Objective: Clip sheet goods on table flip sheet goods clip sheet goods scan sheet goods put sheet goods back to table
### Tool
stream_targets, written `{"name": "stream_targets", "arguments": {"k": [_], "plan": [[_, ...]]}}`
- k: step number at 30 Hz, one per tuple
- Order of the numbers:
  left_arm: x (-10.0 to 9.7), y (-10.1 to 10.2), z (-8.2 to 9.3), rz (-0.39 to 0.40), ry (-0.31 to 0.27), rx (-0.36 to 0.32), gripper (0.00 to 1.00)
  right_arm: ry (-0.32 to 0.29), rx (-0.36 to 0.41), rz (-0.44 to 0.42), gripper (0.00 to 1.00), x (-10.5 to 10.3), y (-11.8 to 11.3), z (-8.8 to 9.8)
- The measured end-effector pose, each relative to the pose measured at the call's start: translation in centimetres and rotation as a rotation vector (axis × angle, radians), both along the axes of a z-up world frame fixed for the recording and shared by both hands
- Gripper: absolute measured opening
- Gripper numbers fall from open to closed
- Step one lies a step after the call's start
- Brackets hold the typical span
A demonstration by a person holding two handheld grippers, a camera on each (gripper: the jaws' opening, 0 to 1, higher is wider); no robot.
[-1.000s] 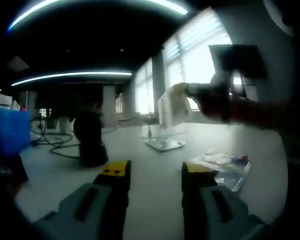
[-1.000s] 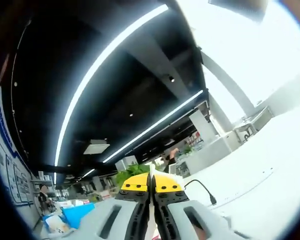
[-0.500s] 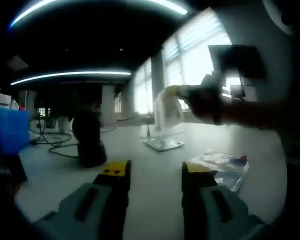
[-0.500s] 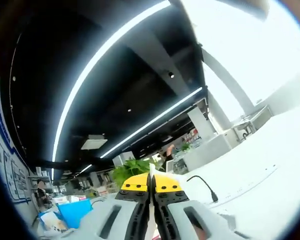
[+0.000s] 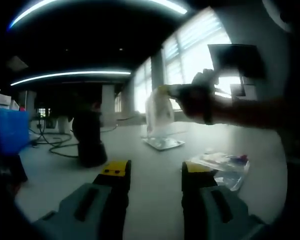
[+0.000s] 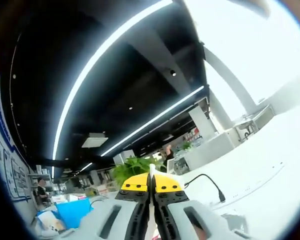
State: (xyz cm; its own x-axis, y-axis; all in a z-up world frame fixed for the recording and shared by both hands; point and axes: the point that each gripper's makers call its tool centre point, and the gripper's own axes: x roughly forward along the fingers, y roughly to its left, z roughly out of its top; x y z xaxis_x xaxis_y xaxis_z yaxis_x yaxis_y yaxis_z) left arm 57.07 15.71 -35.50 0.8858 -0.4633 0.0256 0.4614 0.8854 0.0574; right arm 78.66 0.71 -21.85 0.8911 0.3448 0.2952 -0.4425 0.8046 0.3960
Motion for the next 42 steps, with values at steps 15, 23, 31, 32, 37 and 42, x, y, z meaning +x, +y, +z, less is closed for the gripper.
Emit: {"name": "stream_targets", "arguments": {"k": [15, 23, 31, 32, 37, 42], "plan": [[0.0, -0.1, -0.1, 0.0, 0.003, 0.007, 0.33, 0.02, -0.073, 0.009, 0.0, 1.6, 2.9, -1.4], [0.0, -0.2, -0.2, 0.0, 0.006, 0.011, 0.33, 0.029, -0.064, -0.002, 0.0, 2.2, 2.6, -1.6], [0.1, -0.1, -0.3, 0.002, 0.009, 0.011, 0.33, 0.029, -0.076, -0.006, 0.0, 2.3, 3.2, -2.1], [0.1, -0.1, -0.3, 0.003, 0.009, 0.01, 0.33, 0.031, -0.074, -0.004, 0.0, 2.3, 3.2, -2.1], [0.1, 0.0, -0.2, 0.004, 0.008, 0.009, 0.33, 0.03, -0.066, 0.012, 0.0, 1.8, 3.1, -1.3], [0.1, -0.1, -0.2, 0.003, 0.009, 0.008, 0.33, 0.02, -0.068, 0.027, 0.0, 1.2, 2.9, 0.0]]}}
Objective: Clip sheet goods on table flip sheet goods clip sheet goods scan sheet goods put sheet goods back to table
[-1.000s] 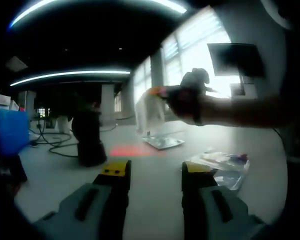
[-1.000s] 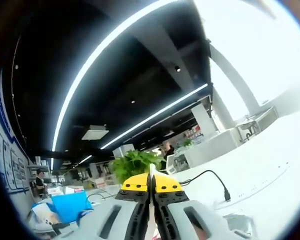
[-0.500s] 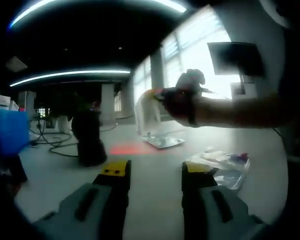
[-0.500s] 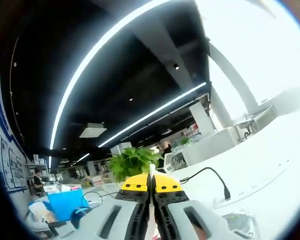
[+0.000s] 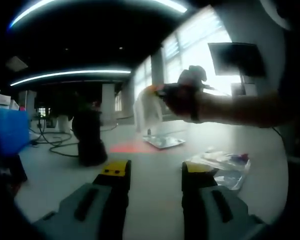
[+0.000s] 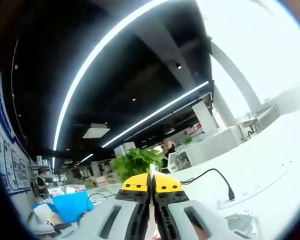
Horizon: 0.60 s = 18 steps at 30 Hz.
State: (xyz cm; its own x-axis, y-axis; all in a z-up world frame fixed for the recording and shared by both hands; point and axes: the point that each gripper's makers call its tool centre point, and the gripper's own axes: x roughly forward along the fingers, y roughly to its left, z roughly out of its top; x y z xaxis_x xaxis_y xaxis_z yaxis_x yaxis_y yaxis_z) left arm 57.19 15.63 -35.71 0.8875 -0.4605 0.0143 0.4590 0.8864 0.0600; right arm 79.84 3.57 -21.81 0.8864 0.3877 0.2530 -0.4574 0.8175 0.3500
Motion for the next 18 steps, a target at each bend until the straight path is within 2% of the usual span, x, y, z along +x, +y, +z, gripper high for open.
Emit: {"name": "stream_targets", "arguments": {"k": [8, 18], "plan": [[0.0, 0.0, 0.1, 0.002, -0.003, -0.003, 0.33, 0.011, 0.012, 0.019, 0.0, -0.9, -1.5, 0.9], [0.0, 0.0, 0.1, 0.004, -0.003, -0.002, 0.33, 0.02, 0.039, 0.062, 0.0, -3.8, -3.3, 3.3]]}}
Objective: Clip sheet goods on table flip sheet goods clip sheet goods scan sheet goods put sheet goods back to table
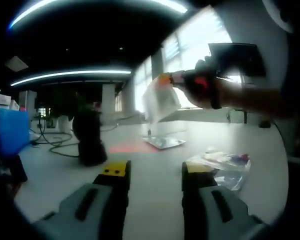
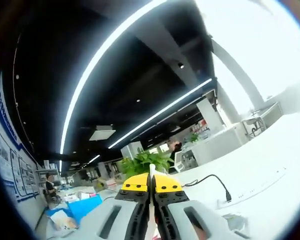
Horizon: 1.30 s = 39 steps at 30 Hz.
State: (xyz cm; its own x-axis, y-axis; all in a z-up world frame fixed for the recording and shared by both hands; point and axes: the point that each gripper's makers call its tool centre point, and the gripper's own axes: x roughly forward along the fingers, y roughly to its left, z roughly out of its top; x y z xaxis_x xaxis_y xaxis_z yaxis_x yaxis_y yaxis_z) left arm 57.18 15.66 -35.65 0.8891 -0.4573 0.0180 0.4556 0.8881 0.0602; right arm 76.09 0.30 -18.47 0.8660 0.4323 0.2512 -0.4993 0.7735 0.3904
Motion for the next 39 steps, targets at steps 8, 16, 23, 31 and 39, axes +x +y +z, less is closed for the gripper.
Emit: {"name": "stream_targets", "arguments": {"k": [8, 16, 23, 31, 39], "plan": [[0.0, 0.0, 0.1, 0.0, -0.001, -0.002, 0.33, -0.004, 0.004, 0.031, 0.0, -1.5, -1.3, 0.1], [0.0, 0.1, 0.1, 0.002, -0.002, -0.005, 0.33, 0.018, -0.005, 0.056, 0.0, -2.3, -1.8, -0.8], [0.0, 0.1, 0.1, 0.003, -0.002, -0.003, 0.33, -0.067, -0.145, 0.08, 0.0, -3.6, -1.2, -1.1], [0.1, 0.1, 0.1, 0.007, -0.002, -0.001, 0.33, -0.116, -0.248, 0.103, 0.0, -4.1, -0.7, -1.6], [0.1, 0.1, 0.1, 0.007, -0.002, 0.002, 0.33, -0.183, -0.384, 0.11, 0.0, -4.7, -0.2, -2.4]]}}
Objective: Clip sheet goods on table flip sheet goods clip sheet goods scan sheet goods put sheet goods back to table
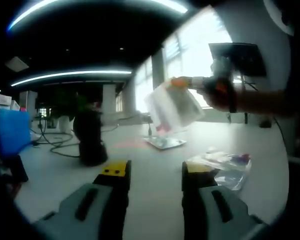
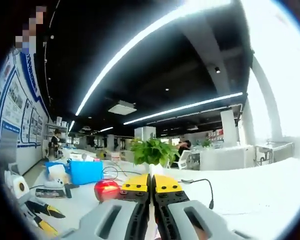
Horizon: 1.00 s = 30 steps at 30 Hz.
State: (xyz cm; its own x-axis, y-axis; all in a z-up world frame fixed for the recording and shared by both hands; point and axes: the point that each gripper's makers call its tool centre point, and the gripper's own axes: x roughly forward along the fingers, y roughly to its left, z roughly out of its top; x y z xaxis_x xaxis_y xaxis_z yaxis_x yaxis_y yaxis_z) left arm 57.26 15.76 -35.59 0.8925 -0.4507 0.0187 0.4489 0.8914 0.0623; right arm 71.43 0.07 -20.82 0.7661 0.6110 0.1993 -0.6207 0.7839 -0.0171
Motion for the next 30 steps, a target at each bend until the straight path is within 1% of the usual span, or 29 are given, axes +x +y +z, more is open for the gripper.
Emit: {"name": "stream_targets", "arguments": {"k": [2, 5, 7, 12, 16, 17, 20, 22, 26, 27, 29, 30], "plan": [[0.0, 0.0, 0.0, 0.0, 0.0, 0.001, 0.33, -0.048, -0.07, 0.001, 0.0, -0.2, 0.3, -0.1], [0.0, 0.0, 0.0, 0.002, 0.0, 0.001, 0.33, -0.086, -0.134, 0.008, 0.0, -0.5, 0.9, -0.5], [0.0, 0.1, 0.0, 0.004, 0.0, 0.002, 0.33, -0.093, -0.147, 0.008, 0.0, -0.6, 1.2, -0.6], [0.1, 0.1, -0.1, 0.006, 0.001, 0.006, 0.33, -0.137, -0.202, 0.01, 0.0, -0.7, 2.0, -0.7], [0.1, 0.0, -0.2, 0.005, 0.003, 0.012, 0.33, -0.19, -0.304, -0.002, 0.0, -0.4, 2.5, -1.5], [0.1, 0.0, -0.2, 0.005, 0.003, 0.013, 0.33, -0.183, -0.297, 0.003, 0.0, -0.4, 2.7, -1.8], [0.1, 0.0, -0.3, 0.005, 0.004, 0.017, 0.33, -0.195, -0.325, 0.004, 0.0, -0.5, 3.0, -2.2], [0.1, 0.0, -0.3, 0.007, 0.005, 0.018, 0.33, -0.213, -0.336, 0.011, 0.0, -0.9, 3.4, -2.1], [0.1, 0.1, -0.3, 0.009, 0.007, 0.019, 0.33, -0.229, -0.329, 0.034, 0.0, -1.1, 3.6, -1.6], [0.1, 0.0, -0.3, 0.008, 0.008, 0.02, 0.33, -0.222, -0.321, 0.035, 0.0, -1.0, 3.6, -1.6], [0.1, 0.0, -0.4, 0.006, 0.009, 0.023, 0.33, -0.177, -0.28, 0.038, 0.0, -0.4, 3.4, -1.8], [0.1, 0.0, -0.4, 0.006, 0.009, 0.024, 0.33, -0.172, -0.279, 0.032, 0.0, 0.0, 3.2, -1.9]]}}
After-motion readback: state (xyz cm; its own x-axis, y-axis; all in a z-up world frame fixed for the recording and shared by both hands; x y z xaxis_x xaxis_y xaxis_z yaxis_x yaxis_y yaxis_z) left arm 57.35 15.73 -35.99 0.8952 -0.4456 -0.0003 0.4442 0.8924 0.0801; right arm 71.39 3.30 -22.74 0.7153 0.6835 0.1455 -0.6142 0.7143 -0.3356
